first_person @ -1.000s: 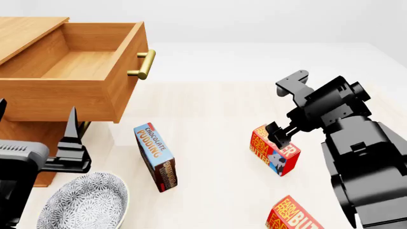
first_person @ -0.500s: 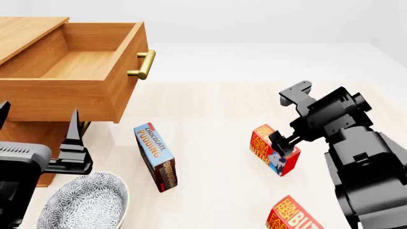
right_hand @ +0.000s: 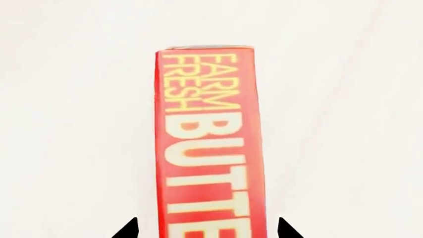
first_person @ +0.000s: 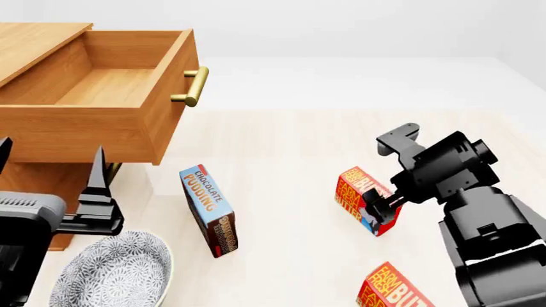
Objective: Put the butter at the front in the top drawer of the cabinet and close it.
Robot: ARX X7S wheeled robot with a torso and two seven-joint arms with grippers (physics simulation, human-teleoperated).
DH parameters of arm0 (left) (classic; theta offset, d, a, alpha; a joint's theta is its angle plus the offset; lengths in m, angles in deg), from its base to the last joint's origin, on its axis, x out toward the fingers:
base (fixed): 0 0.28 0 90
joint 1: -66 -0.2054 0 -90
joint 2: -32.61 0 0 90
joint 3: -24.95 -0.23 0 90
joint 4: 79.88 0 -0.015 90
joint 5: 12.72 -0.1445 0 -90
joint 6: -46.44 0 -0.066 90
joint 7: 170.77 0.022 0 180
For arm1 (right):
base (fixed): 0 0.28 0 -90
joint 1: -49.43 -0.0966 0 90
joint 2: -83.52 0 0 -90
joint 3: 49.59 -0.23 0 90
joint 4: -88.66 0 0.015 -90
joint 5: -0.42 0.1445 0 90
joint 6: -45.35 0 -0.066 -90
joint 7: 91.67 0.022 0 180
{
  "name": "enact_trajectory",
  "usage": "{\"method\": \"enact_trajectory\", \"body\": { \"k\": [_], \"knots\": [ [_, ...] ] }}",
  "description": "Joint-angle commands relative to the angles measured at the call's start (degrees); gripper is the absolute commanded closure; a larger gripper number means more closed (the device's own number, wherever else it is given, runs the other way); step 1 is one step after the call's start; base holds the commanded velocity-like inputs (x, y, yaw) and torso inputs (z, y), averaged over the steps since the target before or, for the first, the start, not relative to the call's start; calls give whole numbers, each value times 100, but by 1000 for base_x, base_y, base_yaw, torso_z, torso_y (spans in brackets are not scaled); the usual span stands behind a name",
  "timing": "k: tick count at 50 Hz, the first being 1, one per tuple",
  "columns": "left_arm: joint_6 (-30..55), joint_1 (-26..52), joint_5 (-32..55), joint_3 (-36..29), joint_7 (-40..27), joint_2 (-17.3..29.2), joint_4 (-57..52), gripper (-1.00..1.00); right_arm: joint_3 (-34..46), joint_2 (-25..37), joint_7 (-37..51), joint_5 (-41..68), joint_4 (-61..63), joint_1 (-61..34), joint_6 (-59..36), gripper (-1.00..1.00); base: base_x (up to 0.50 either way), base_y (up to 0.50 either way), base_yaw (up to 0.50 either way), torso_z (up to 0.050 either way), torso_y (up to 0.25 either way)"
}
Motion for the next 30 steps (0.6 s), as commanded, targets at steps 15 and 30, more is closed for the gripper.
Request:
{"method": "enact_trajectory", "body": {
  "k": [15,30],
  "knots": [
    [-69,-44,26,-40,-27,19,17,-100,-115,277,12,102,754,410,-399,-100,0,0,0,0,0],
    [91,42,207,-17,-153,71,-90,-100,-158,296,100,126,794,417,-344,-100,0,0,0,0,0]
  ]
}}
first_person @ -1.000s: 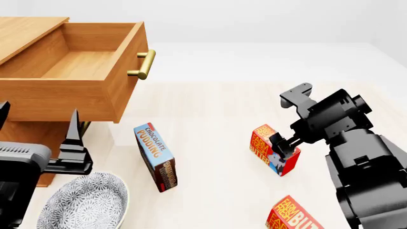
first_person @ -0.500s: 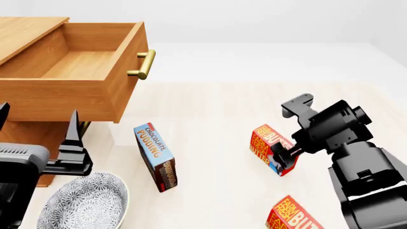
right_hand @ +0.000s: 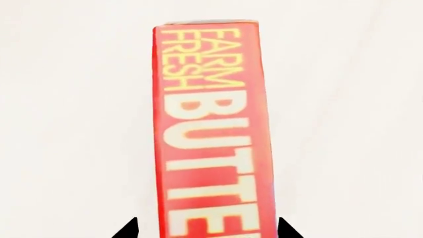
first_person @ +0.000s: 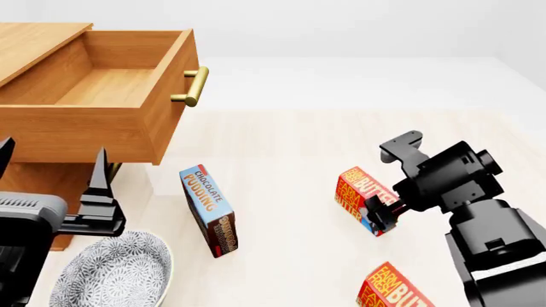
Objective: Put the butter at the front in the top drawer of the cabinet and close it.
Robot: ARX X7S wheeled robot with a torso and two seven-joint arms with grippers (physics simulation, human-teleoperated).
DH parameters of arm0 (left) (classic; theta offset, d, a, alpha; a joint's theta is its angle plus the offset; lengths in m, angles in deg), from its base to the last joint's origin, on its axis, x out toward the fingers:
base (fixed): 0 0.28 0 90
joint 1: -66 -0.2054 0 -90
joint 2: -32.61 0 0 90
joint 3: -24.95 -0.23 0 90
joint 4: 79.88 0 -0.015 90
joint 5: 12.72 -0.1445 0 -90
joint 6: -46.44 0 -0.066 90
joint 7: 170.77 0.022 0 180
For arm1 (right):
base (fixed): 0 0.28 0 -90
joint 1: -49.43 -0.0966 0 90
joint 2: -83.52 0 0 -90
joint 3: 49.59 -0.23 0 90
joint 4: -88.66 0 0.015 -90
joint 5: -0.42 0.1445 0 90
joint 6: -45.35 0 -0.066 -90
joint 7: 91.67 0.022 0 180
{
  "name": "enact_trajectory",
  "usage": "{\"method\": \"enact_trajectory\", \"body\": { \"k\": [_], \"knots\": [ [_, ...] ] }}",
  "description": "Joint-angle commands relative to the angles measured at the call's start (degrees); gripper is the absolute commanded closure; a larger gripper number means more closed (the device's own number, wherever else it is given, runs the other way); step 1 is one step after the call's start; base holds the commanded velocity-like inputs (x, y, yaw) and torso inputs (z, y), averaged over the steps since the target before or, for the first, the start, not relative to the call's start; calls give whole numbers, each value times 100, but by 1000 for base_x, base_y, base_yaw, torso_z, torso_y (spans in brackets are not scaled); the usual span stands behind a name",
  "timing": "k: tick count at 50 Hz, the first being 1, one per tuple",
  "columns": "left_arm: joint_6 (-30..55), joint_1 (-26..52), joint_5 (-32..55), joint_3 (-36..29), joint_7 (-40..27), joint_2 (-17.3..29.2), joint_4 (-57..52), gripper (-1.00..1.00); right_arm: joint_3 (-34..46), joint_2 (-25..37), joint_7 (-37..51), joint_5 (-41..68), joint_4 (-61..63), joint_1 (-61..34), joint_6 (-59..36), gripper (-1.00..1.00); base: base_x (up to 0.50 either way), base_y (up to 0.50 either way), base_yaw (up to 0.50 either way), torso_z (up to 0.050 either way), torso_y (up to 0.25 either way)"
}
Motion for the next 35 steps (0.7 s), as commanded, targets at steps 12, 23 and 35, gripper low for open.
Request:
{"method": "enact_trajectory", "body": {
  "k": [12,23,35],
  "knots": [
    [59,58,145,27,-92,68,-58,-100,-225,83,351,46,195,-5,44,100,0,0,0,0,0],
    [-82,-68,89,63,-52,70,-32,-100,-312,126,518,44,476,-12,67,100,1,0,0,0,0],
    [-173,-58,29,16,-8,123,36,-100,-345,412,644,-160,1743,-539,-260,100,0,0,0,0,0]
  ]
}}
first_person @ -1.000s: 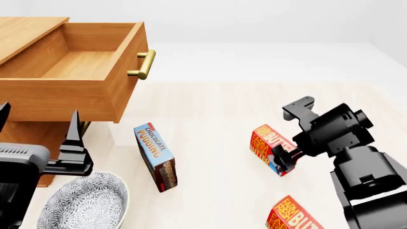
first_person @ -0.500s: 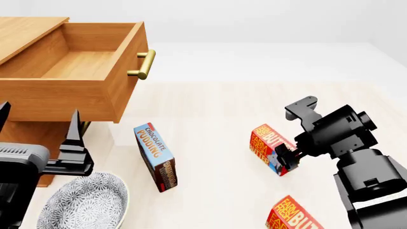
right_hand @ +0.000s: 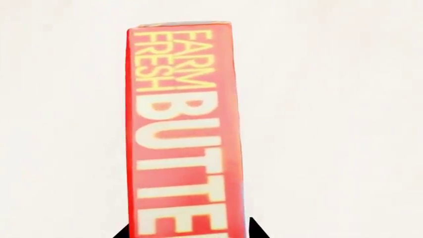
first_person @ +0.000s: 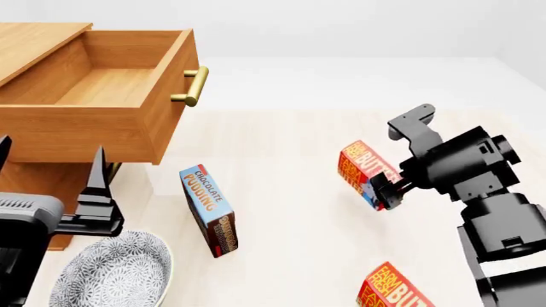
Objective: Put the butter at the front in the top drawer of the cabinet and close it.
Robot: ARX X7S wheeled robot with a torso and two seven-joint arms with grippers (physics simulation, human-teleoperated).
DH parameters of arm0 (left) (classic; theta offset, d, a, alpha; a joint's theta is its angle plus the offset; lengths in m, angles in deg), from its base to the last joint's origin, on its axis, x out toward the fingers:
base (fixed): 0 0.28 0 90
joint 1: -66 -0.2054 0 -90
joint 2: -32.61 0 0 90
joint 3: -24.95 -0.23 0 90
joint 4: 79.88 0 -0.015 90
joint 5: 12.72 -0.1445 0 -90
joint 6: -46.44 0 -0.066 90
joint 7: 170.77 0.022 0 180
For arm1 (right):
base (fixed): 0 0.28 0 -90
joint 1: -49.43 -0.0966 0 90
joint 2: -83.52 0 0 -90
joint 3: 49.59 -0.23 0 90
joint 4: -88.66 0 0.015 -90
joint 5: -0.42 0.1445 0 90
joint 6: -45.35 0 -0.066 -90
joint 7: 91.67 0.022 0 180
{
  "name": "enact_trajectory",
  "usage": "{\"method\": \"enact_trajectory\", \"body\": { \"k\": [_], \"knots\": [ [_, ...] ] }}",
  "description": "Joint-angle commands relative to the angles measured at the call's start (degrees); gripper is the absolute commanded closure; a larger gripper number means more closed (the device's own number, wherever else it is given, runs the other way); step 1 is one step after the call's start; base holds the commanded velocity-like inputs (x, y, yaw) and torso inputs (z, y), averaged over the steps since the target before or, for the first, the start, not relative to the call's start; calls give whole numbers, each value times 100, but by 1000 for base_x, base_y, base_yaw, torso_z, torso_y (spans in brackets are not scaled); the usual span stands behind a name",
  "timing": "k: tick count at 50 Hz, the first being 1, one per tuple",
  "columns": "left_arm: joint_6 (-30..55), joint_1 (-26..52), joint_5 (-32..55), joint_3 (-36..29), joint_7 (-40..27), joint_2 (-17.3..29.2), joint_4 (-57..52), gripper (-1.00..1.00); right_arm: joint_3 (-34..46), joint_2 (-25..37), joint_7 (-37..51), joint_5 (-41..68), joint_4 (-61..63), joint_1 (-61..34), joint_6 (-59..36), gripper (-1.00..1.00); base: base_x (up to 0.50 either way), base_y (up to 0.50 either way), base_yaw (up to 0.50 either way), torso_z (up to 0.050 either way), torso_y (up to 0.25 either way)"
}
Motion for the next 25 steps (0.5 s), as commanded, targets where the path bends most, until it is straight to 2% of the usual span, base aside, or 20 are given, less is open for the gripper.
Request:
{"method": "enact_trajectory", "body": {
  "k": [1,10,16,21,25],
  "knots": [
    [-74,18,-47,-40,34,53,63,-100,-18,212,45,-170,1050,-502,-230,100,0,0,0,0,0],
    [391,653,180,-168,-88,452,-81,-100,180,370,-107,-340,2010,-741,-629,100,0,0,0,0,2],
    [1288,1955,785,-435,-269,1119,-303,-100,227,456,-116,-414,2446,-817,-683,100,0,0,0,0,0],
    [1816,3332,753,-1490,-74,1533,-194,-100,219,577,183,-567,2859,-677,-317,100,0,0,0,0,2],
    [1687,4136,111,-2555,341,1642,12,-100,161,716,514,-692,3214,-499,121,100,0,0,0,0,3]
  ]
}}
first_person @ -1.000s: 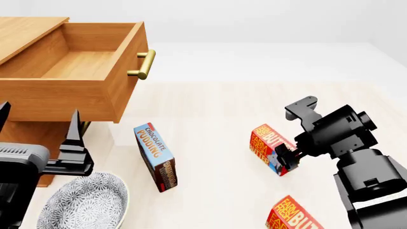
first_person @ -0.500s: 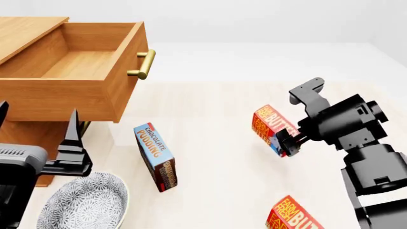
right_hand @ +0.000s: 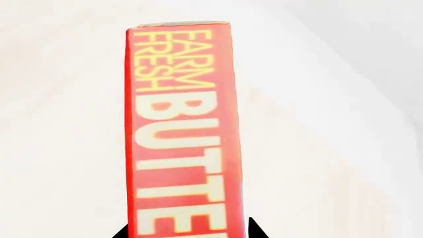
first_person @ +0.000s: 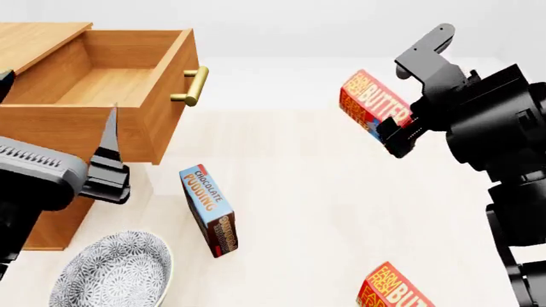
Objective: Put the butter at the front in the top drawer of the cabinet and close it.
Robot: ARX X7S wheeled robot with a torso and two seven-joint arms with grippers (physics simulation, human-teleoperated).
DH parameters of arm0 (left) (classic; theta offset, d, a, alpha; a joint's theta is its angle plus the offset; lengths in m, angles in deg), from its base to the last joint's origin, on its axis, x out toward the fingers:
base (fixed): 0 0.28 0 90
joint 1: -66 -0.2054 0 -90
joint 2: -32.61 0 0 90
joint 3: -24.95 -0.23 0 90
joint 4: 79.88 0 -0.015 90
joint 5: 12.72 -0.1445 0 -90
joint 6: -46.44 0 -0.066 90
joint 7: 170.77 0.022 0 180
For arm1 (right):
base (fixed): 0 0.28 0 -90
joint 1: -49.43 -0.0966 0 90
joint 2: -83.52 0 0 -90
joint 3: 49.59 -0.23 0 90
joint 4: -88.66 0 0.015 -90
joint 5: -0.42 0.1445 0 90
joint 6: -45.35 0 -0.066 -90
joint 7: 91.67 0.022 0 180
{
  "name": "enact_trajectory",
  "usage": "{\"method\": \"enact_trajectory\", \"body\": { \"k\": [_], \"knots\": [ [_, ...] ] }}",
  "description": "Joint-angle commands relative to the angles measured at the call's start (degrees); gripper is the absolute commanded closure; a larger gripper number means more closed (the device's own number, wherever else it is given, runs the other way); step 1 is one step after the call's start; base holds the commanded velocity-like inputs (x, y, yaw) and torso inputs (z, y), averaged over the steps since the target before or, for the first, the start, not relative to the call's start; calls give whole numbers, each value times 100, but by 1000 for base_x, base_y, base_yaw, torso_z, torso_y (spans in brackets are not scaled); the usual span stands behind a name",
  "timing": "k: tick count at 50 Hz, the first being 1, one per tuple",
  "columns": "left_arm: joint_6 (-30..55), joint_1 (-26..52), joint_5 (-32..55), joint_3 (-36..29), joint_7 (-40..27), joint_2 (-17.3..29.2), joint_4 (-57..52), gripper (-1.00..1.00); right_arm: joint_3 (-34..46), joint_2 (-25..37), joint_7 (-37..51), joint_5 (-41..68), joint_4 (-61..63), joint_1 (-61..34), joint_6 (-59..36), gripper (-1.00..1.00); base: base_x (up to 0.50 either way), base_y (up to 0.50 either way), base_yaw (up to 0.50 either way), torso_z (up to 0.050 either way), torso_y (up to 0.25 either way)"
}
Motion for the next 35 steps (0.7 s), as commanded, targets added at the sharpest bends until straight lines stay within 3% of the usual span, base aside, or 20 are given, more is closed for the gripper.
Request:
{"method": "enact_trajectory", "body": {
  "k": [1,13,25,35],
  "knots": [
    [451,2159,-581,-1911,505,611,232,-100,-49,291,501,-353,1064,78,636,100,0,0,0,0,0],
    [-294,4110,-3062,-4653,1563,439,1447,-100,-123,387,1235,-738,1768,291,961,100,0,0,0,0,1],
    [-1121,5223,-4182,-5894,2476,124,2421,-100,339,651,1727,-1448,2311,247,1289,100,0,0,0,0,2],
    [-2207,5781,-4710,-6549,3181,47,3119,-100,798,1332,1886,-2032,3110,301,1947,100,0,0,0,0,2]
  ]
}}
